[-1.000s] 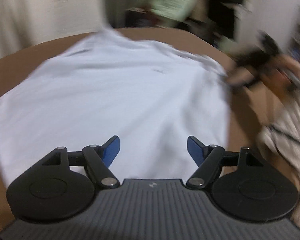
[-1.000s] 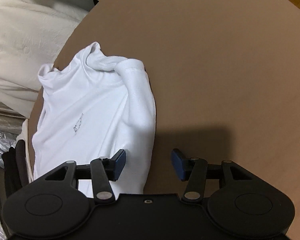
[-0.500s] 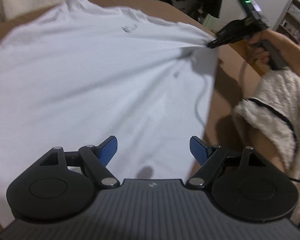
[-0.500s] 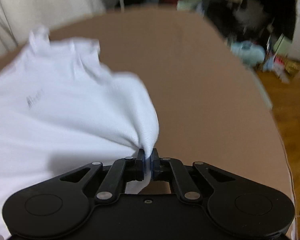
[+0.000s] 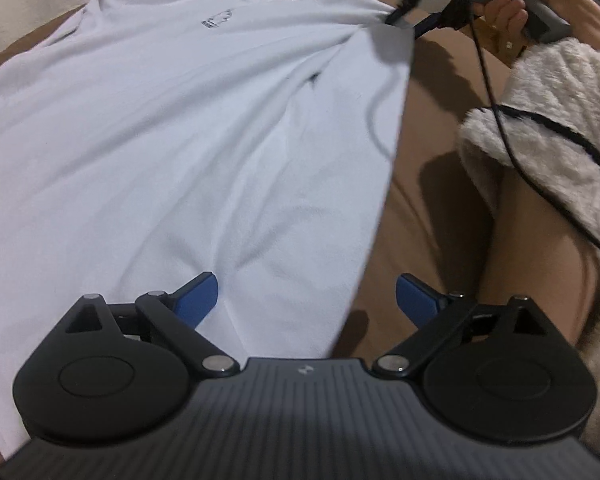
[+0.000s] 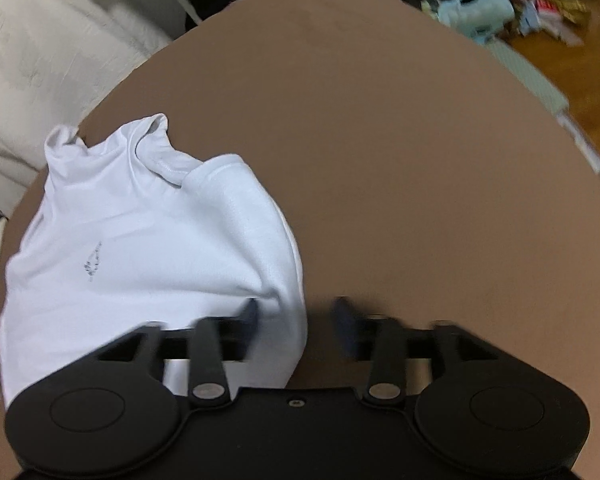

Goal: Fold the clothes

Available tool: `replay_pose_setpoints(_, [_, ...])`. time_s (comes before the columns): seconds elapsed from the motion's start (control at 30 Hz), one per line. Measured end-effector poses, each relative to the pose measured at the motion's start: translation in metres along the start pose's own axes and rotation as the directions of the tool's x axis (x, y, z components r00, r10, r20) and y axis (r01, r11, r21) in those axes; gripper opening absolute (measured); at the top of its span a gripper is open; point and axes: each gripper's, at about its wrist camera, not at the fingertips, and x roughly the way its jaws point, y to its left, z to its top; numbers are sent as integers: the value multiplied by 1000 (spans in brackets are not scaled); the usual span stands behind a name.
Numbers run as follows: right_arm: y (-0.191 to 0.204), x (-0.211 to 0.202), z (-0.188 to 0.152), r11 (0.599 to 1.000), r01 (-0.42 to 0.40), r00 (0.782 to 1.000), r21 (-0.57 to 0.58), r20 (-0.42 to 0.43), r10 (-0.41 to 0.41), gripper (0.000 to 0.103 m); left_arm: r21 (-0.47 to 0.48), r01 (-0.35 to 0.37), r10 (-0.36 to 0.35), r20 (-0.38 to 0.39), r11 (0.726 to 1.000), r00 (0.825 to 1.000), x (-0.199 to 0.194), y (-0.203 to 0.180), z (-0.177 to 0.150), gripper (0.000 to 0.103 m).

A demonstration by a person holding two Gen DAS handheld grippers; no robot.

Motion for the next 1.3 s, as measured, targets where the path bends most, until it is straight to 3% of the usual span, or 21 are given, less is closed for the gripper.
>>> replay_pose_setpoints(0.03, [0, -1, -1, 1000, -16, 1000, 10, -6, 16, 54, -25, 13, -13, -15, 1000, 1000, 2, 2, -2, 92])
replay_pose_setpoints(0.1, [4, -2, -1, 999, -40, 999, -8, -8, 40, 54, -69, 0, -3, -41, 998, 999, 9, 8, -5, 49])
replay_pose_setpoints(0.13, [7, -5, -2, 999, -21, 1000, -46, 12, 21, 44, -73, -32, 29, -46, 997, 999, 12, 10, -6, 37])
replay_pose_setpoints(0.17, [11, -9, -3, 997, 0, 999, -84, 33, 3, 7, -77, -64, 61, -51, 995, 997, 14, 12, -7, 10])
replay_pose_setpoints(0.2, [15, -12, -4, 993, 21, 998, -120, 55, -14, 8, -109, -50, 46, -39, 993, 998, 10, 16, -5, 2])
replay_pose_setpoints(0.27, [21, -22, -5, 984, 49, 994, -173, 103, -32, 6, -191, 17, -18, 0, 981, 1000, -3, 27, -1, 1])
replay_pose_setpoints(0.33, [20, -43, -7, 988, 20, 986, -151, 166, 5, 5, -216, 73, -62, 60, 974, 996, -23, 32, 2, 1])
replay_pose_setpoints(0.4, [25, -51, -10, 979, 65, 984, -192, 177, -31, 4, -239, 148, -133, 77, 960, 988, -36, 38, 2, 1])
replay_pose_setpoints(0.47, [33, -39, -9, 960, 144, 984, -239, 137, -114, 6, -286, 176, -171, 43, 942, 984, -31, 45, 0, 2])
replay_pose_setpoints(0.53, [34, -22, -7, 935, 242, 969, -260, 102, -223, 11, -275, 146, -161, -32, 950, 986, -16, 46, -1, 4])
replay_pose_setpoints(0.57, [33, -17, -6, 922, 282, 959, -265, 95, -266, 30, -248, 124, -143, -62, 961, 988, -12, 45, 0, 12])
replay_pose_setpoints(0.6, [30, -19, -5, 921, 291, 956, -258, 109, -271, 38, -220, 107, -127, -79, 970, 989, -12, 45, 3, 24])
replay_pose_setpoints(0.63, [30, -27, -4, 931, 276, 959, -238, 139, -249, 48, -199, 110, -123, -55, 974, 991, -19, 48, 6, 29])
replay_pose_setpoints(0.7, [28, -43, -2, 949, 244, 958, -199, 199, -205, 49, -178, 133, -129, 36, 975, 991, -40, 60, 15, 49])
replay_pose_setpoints(0.77, [30, -63, 3, 968, 172, 954, -181, 274, -119, 52, -197, 168, -138, 155, 966, 978, -64, 82, 28, 60])
replay_pose_setpoints(0.87, [57, -72, 25, 966, -9, 956, -259, 281, 85, 53, -263, 163, -88, 276, 951, 957, -80, 131, 54, 63])
replay_pose_setpoints(0.93, [86, -64, 46, 930, -116, 954, -348, 222, 202, 54, -292, 107, -11, 313, 950, 950, -78, 167, 76, 63])
replay_pose_setpoints(1.03, [135, -32, 80, 854, -184, 946, -487, 147, 288, 59, -341, 47, 79, 346, 939, 935, -58, 219, 117, 63])
replay_pose_setpoints(1.13, [178, 14, 114, 811, -147, 960, -565, 117, 256, 68, -354, -12, 141, 339, 935, 930, -24, 261, 166, 63])
replay_pose_setpoints(1.23, [202, 71, 141, 822, -62, 984, -567, 105, 147, 72, -341, -100, 210, 301, 935, 930, 12, 290, 218, 63])
replay_pose_setpoints(1.3, [205, 110, 155, 831, -17, 994, -556, 77, 72, 72, -339, -115, 217, 280, 934, 935, 34, 301, 248, 63])
